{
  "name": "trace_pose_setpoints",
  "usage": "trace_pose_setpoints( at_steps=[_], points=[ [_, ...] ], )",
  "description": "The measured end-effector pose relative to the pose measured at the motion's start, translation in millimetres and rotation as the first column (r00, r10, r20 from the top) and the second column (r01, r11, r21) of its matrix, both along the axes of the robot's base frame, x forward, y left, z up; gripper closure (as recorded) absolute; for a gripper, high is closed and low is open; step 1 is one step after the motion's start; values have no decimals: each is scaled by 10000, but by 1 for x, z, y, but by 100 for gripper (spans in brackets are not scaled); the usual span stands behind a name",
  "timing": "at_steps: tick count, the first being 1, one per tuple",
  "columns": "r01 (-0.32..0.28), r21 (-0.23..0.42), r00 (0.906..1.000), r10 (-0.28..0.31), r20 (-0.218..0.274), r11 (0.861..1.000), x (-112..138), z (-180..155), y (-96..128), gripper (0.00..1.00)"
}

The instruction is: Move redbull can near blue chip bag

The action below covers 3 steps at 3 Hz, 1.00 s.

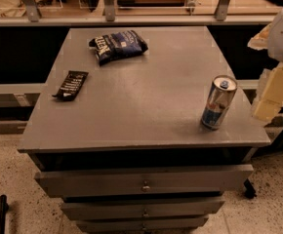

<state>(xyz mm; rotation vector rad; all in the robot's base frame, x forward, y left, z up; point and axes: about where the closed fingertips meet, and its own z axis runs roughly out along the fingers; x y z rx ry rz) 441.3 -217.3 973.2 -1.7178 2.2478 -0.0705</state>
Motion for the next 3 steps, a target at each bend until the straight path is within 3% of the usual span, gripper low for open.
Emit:
trace_pose_setpoints(
  at_steps=[1,2,3],
  points=[
    [73,941,9999,-63,-113,9955,12,-16,1,0],
    [114,2834,9998,-163,150,9589,30,-32,18,0],
    [127,3591,9989,-279,373,9332,38,-37,26,0]
  ],
)
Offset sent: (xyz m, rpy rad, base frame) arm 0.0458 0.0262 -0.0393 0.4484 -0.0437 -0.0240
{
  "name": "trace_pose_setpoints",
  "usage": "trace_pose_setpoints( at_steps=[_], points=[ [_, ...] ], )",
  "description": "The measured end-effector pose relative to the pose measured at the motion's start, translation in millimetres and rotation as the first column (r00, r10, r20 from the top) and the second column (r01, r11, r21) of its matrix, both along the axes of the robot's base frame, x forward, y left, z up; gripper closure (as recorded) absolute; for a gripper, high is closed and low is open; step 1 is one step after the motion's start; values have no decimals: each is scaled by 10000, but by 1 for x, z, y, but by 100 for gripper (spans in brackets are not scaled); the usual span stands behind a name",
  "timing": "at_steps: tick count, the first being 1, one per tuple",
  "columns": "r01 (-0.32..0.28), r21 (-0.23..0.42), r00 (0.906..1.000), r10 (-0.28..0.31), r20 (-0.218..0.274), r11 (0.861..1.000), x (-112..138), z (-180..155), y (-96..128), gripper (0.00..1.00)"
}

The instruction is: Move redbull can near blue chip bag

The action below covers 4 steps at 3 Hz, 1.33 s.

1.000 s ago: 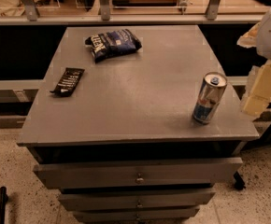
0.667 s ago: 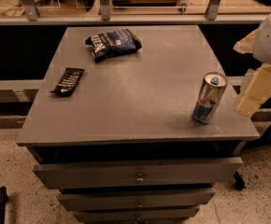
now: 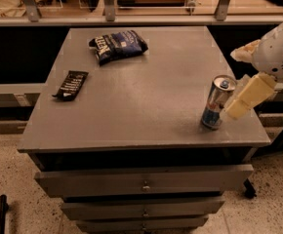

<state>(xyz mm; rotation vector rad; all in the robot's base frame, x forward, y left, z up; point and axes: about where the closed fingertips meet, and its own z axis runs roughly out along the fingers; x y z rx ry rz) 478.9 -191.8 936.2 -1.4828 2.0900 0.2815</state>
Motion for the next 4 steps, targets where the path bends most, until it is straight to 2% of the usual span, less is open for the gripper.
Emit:
trace_pose_setpoints(
  at_steps=[2,3,4],
  points=[
    [387,299,9992,-388,47,9988,5,-15,2,0],
    [356,293,9993,-358,48,9989,5,-15,3,16],
    [327,287,9995,-328,46,9991,5,-15,5,39]
  ],
)
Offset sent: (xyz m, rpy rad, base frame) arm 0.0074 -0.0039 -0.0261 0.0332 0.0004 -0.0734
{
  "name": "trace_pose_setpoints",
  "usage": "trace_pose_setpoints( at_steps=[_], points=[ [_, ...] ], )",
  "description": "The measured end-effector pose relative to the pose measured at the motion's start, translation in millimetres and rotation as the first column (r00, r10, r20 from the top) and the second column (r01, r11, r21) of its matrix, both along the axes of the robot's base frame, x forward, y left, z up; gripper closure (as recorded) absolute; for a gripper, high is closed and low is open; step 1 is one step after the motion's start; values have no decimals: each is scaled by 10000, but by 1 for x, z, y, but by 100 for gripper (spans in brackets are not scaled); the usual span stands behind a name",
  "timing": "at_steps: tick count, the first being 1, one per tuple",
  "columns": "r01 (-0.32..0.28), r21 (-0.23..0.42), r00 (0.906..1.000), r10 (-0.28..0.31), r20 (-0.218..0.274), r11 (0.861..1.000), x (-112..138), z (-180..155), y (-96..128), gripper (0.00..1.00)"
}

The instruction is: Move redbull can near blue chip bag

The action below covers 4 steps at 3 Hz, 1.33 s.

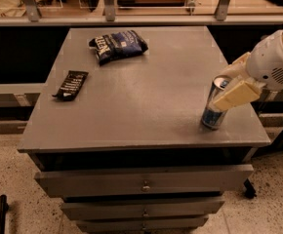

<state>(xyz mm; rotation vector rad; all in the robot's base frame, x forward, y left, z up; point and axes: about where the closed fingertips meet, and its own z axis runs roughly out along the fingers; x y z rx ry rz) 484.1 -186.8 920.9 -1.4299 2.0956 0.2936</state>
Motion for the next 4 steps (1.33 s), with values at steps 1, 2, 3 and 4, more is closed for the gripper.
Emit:
trace_pose_setpoints(
  at_steps=[1,2,3,4],
  points=[
    [-31,-6,10000,31,-1,10000,0,0,2,63],
    [-63,-12,10000,63,-3,10000,0,0,3,87],
    [-113,106,9999,114,-98,9999,0,-1,5,100],
    [-222,257,9996,225,-140,9994,7,2,11,100]
  ],
)
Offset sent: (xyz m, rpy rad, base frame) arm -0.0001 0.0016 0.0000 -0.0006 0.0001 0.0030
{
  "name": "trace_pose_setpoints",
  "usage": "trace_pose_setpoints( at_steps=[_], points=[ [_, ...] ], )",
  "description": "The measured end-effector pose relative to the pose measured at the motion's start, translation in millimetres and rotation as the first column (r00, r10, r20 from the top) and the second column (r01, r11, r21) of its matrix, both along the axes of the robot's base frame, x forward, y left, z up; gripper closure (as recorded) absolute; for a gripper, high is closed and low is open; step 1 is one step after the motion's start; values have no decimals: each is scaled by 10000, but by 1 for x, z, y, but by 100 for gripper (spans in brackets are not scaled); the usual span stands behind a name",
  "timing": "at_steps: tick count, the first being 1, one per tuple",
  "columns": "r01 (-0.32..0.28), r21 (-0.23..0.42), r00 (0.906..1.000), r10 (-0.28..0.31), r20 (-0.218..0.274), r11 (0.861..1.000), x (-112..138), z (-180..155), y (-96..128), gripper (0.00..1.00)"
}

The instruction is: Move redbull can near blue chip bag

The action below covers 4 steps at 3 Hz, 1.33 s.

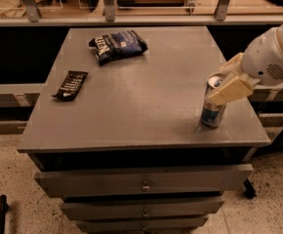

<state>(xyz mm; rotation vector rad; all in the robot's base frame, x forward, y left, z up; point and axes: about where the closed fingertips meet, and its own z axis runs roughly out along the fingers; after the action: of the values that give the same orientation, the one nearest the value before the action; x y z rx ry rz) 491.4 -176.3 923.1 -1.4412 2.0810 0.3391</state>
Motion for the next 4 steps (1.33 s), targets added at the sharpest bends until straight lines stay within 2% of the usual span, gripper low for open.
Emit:
trace_pose_setpoints(
  at_steps=[1,3,4],
  points=[
    [-332,433,9994,332,-3,9985,23,13,21,100],
    [-1060,1014,9939,1024,401,9892,70,36,81,100],
    [-906,1328,9953,853,456,9870,93,35,108,100]
  ],
)
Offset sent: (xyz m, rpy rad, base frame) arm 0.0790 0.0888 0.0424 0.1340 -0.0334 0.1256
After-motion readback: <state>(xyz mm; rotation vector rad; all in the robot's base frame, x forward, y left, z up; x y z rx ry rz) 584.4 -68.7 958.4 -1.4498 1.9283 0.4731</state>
